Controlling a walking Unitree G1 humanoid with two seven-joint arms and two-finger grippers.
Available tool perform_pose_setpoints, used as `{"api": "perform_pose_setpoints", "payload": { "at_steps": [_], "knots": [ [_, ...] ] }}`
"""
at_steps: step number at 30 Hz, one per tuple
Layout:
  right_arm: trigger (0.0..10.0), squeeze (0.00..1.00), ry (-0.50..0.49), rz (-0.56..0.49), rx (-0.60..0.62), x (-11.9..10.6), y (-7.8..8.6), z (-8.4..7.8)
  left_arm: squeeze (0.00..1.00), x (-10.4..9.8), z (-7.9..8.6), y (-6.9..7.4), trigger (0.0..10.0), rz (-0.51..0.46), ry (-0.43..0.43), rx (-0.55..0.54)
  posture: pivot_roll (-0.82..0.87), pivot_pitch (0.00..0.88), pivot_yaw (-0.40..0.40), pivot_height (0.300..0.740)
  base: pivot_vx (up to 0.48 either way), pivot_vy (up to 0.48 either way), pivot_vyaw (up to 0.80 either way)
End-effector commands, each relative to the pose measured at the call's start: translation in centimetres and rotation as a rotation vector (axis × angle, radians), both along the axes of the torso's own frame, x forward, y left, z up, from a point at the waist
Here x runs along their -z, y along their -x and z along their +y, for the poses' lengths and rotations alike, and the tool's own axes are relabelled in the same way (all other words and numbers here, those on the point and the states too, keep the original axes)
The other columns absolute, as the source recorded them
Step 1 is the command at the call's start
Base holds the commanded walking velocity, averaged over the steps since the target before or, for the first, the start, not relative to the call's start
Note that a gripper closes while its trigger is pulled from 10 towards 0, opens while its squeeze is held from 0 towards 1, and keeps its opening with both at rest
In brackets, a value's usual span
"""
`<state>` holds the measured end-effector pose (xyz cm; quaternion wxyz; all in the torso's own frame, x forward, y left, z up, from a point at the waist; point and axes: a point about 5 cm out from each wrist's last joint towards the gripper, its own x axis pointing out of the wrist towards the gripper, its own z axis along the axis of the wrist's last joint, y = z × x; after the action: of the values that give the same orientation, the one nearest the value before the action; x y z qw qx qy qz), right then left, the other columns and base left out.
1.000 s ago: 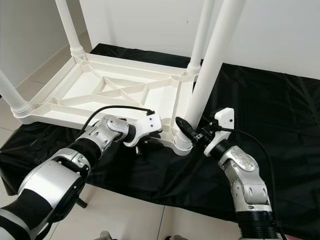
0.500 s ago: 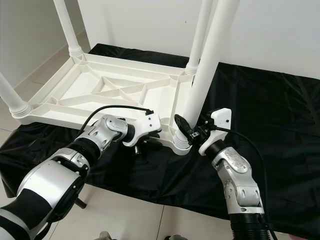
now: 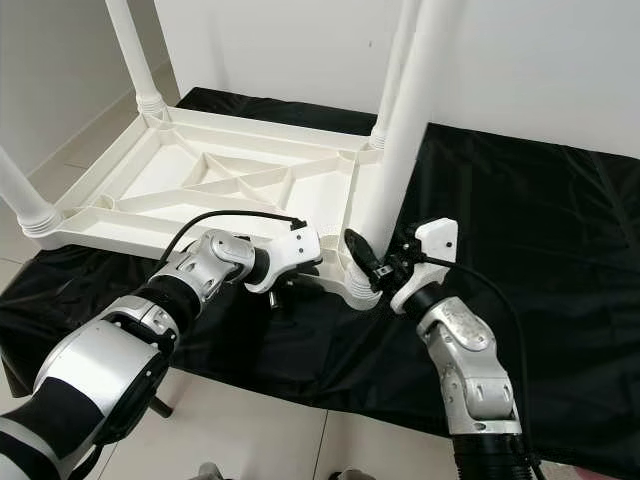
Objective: Building children table
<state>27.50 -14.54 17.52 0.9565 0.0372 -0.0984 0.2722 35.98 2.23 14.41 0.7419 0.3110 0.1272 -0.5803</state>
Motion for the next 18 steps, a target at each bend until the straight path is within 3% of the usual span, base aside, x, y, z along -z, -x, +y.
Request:
{"api": "perform_pose_setpoints", "payload": {
  "at_steps": [1, 9, 18],
  "knots": [
    [10.0, 0.00, 0.012, 0.065, -0.007, 1.3, 0.3, 0.8, 0.00, -1.1, -0.6, -0.5, 10.0, -0.052, 0.061, -0.051, -0.08, 0.062, -0.006, 0.740, 0.000, 0.000, 0.00],
    [10.0, 0.00, 0.007, 0.055, 0.023, 1.2, 0.3, 0.8, 0.00, -1.1, -0.6, -0.5, 10.0, -0.051, 0.060, -0.050, -0.08, 0.068, -0.004, 0.740, 0.000, 0.000, 0.00],
    [10.0, 0.00, 0.011, 0.033, 0.088, 0.6, -0.9, -1.3, 0.00, -1.1, -0.6, -0.5, 10.0, -0.050, 0.060, -0.050, -0.08, 0.068, -0.004, 0.740, 0.000, 0.000, 0.00]
  ]
}}
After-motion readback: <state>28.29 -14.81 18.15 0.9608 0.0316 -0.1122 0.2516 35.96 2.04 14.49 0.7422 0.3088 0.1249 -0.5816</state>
